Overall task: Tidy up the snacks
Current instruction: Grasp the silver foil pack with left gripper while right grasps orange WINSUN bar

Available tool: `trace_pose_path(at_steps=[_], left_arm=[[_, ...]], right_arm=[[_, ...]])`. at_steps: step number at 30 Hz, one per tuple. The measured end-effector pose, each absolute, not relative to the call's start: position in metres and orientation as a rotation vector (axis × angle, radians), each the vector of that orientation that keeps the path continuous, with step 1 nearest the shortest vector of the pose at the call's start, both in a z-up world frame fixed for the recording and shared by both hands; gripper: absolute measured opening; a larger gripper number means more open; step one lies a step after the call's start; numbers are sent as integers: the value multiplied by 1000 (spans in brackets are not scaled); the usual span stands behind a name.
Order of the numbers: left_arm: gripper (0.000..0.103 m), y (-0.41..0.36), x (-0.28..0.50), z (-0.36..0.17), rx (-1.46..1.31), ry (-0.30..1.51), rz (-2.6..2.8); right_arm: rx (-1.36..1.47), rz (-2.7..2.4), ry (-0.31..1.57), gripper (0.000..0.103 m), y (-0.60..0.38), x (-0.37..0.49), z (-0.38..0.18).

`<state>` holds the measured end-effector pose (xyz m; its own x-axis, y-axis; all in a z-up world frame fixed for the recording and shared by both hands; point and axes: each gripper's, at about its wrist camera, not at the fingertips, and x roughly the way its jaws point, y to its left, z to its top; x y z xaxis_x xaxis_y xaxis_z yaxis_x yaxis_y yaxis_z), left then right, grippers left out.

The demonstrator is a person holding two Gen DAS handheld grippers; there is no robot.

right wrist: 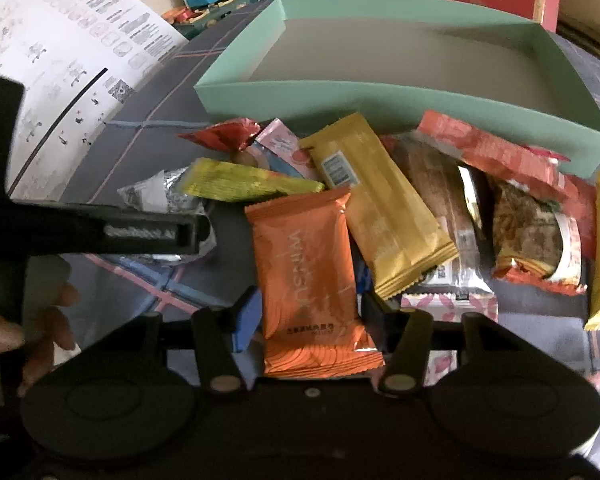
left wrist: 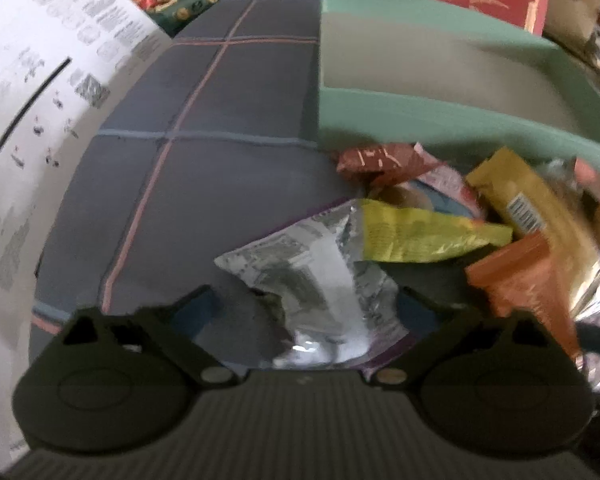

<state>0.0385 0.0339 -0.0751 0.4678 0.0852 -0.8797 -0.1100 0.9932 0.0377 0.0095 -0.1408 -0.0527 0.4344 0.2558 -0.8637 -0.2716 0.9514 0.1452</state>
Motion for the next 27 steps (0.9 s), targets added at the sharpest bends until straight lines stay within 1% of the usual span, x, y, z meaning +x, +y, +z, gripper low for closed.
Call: trace_pose_path(at_steps=[2,3,4,8,10,11,12,13,15,19,27], left_arm=[[73,37,35,-74,-31,1062,94],[66,39,33,-73,-38,1057,85],[61,42,31,-72,-34,1053,83],[62,59,23,-70,-57,1055,94],[65,65,22,-71,-81,1059,101],[65,67,22,-71,-86,1057,102],[63,66,22,-71,-82,1055,100],[59,65,22,-71,-76,1050,96],[55,63,20,-69,-68,1037,91],[48,65,18,-63,-83,1024,80],[47,71,7,-44,-110,983,69]], right_arm=[[-15,326,1074,54,-143,8,-52],[-21,324,1073,54,-142,8,-52],[-31,325,1072,54,-141,9,-52],[-71,332,1078,61,-130,12,-56],[-94,332,1078,61,-125,14,-60],[-110,333,1070,61,-120,15,-62],[-128,336,1059,57,-118,13,-63],[-151,337,1044,53,-115,12,-62],[-148,351,1035,49,-115,11,-59],[-72,368,1039,49,-126,11,-52],[48,386,1025,49,-145,13,-34]])
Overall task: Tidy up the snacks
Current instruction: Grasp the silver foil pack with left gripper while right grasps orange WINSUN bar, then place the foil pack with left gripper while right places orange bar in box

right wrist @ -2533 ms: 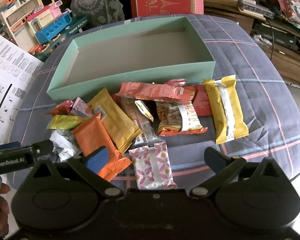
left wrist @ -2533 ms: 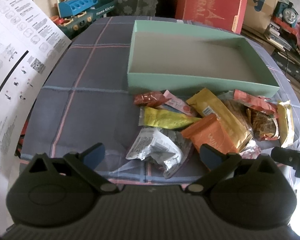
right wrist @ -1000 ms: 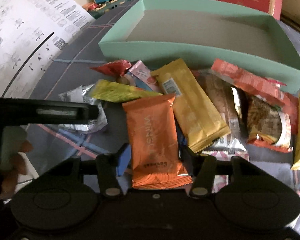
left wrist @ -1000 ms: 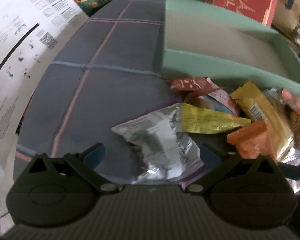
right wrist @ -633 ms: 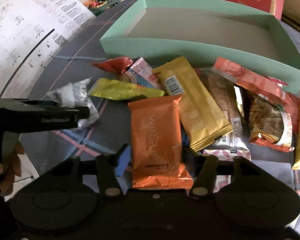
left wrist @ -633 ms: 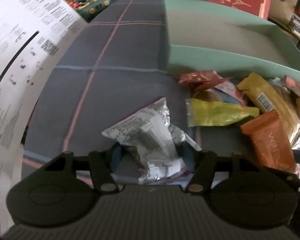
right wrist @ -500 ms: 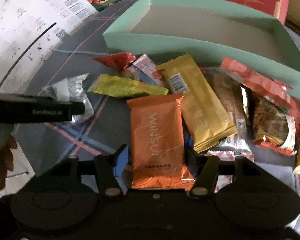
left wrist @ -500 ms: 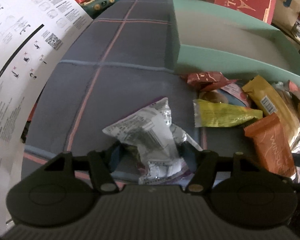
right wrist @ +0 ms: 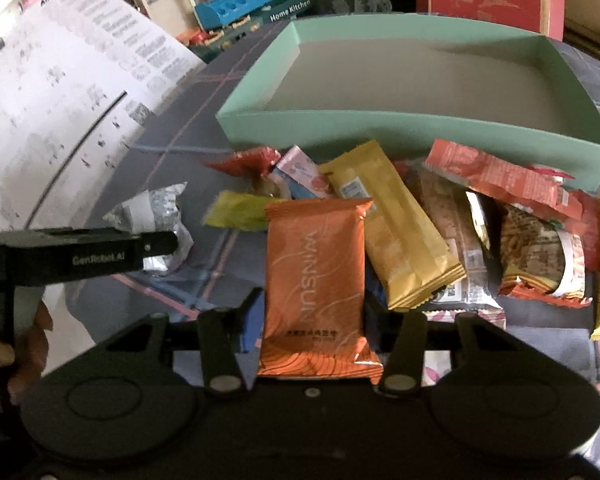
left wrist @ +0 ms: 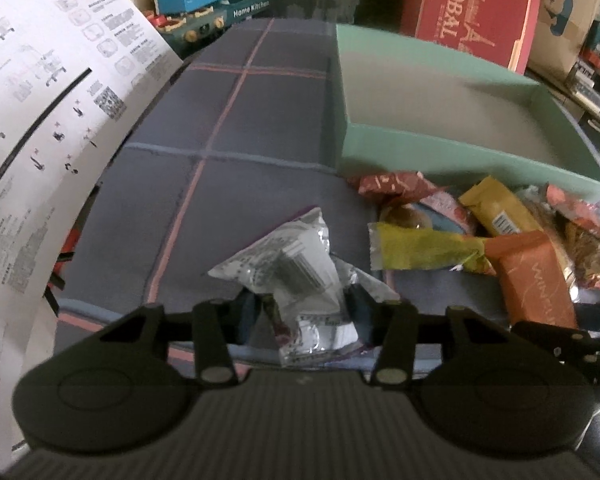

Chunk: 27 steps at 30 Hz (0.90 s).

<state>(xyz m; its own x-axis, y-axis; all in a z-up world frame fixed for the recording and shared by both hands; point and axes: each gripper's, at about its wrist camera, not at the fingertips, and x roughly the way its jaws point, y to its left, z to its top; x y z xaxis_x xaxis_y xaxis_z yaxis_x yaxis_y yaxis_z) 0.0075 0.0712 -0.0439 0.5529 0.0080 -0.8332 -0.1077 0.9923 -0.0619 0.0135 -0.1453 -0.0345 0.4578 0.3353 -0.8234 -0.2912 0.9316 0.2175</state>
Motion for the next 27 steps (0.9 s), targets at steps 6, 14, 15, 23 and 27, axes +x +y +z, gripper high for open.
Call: trace_pose_path(at_steps=[6,14,15,23,27], left_arm=[[47,72,13,-17,-93,926,50],[47,57,74,28,-46,831,-67],[47,53,86,32,-34,823,-78],[47,19,202,31,23,845,-104],[47,4,253,11,74,886,-84]], right_arm=[[99,389,980,49,-160,21,-14],[155,332,912,49,-194,80,24],[157,324,906,49,-198,90,27],[182,252,900,49,-223,190,31],[191,211,923,49,-226,241,11]])
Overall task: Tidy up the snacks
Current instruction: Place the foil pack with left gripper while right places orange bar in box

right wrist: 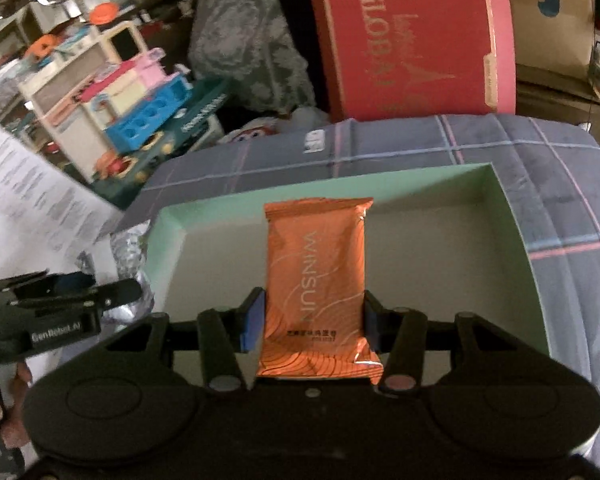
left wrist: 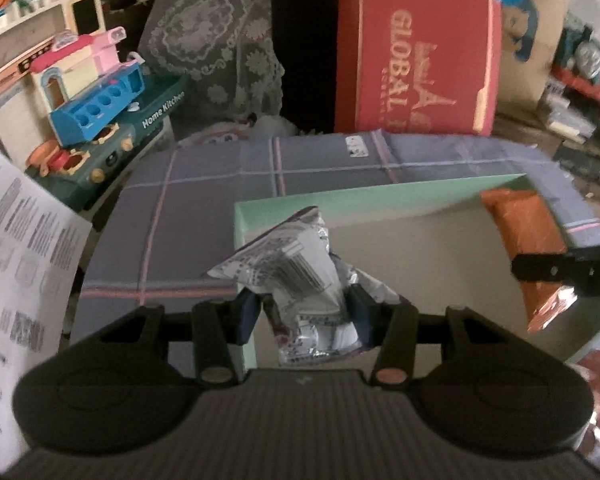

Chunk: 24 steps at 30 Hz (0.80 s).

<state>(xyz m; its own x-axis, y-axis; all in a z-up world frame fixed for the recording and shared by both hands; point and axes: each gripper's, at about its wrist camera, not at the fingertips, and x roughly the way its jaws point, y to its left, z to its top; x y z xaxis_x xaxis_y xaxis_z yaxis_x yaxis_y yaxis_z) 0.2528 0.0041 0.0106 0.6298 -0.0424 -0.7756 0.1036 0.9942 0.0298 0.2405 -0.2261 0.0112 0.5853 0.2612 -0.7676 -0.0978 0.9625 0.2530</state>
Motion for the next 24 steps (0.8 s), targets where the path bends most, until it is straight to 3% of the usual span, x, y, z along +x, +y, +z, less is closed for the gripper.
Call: trace_pose_path(at_steps=[11,12,13,14,15,16,24], left_arm=[[49,6,310,-32,97,951,-47],[53,6,312,-32,97,945,-37],[65,6,313,-31,96,940,-30],[73,7,313,-30,76,936,-48],[93,6,311,-28,69,926,-46],[103,5,307,-26,77,905,-32],[103,7,277,-9,44,885,-10]], right_arm=[[206,182,988,49,-218,301,-32],[208,184,984,53,-217,303,-34],[206,178,974,56,-216,304,-35],[203,171,966,73,-216,302,-33],[200,161,960,95,-216,302,-32],[198,154,947,102,-216,300,-31],[177,164,923,103,-218,273,-14]])
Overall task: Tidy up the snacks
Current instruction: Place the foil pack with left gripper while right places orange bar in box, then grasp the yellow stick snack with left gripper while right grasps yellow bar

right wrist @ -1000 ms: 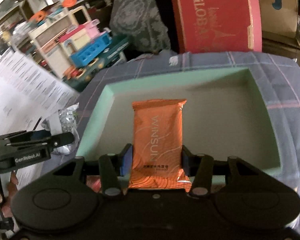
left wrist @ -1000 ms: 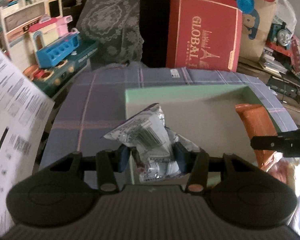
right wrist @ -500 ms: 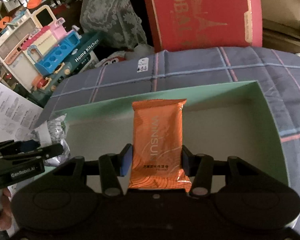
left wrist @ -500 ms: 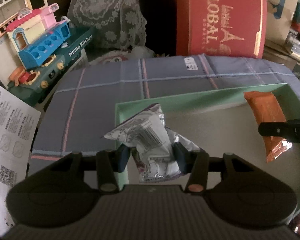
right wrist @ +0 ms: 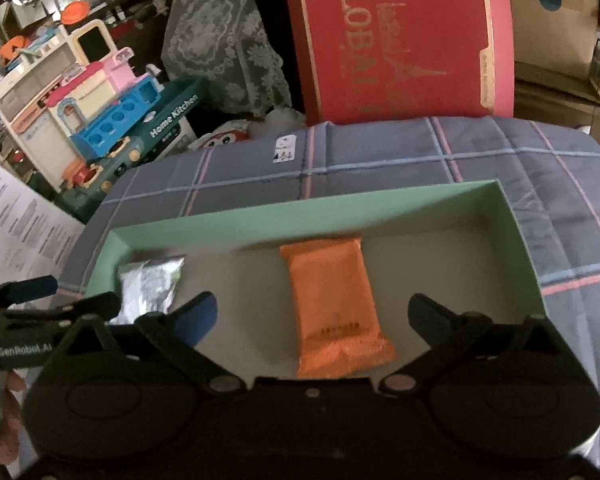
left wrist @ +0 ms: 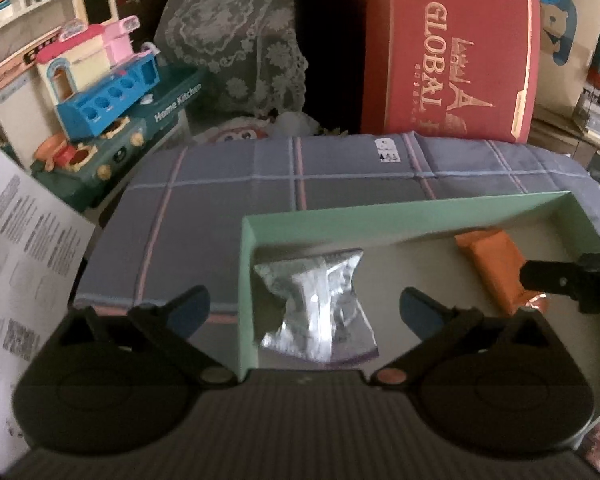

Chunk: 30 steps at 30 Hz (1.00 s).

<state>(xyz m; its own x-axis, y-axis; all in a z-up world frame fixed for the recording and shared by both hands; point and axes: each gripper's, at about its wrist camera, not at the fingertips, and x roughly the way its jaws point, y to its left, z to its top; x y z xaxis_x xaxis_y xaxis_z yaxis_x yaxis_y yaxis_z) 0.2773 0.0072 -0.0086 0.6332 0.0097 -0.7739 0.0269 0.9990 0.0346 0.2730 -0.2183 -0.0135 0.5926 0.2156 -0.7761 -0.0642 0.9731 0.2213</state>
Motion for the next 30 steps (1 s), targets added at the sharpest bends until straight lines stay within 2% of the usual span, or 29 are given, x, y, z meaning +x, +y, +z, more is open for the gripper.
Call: trace_pose_path(at_steps=[14,30], left_arm=[[103,28,158,-22,-23,957,0],[103,24,81,-62,26,1049,-17]], right_arm=[[176,256,909,103,-220,160,13],[178,313,934,103,-203,69,-7]])
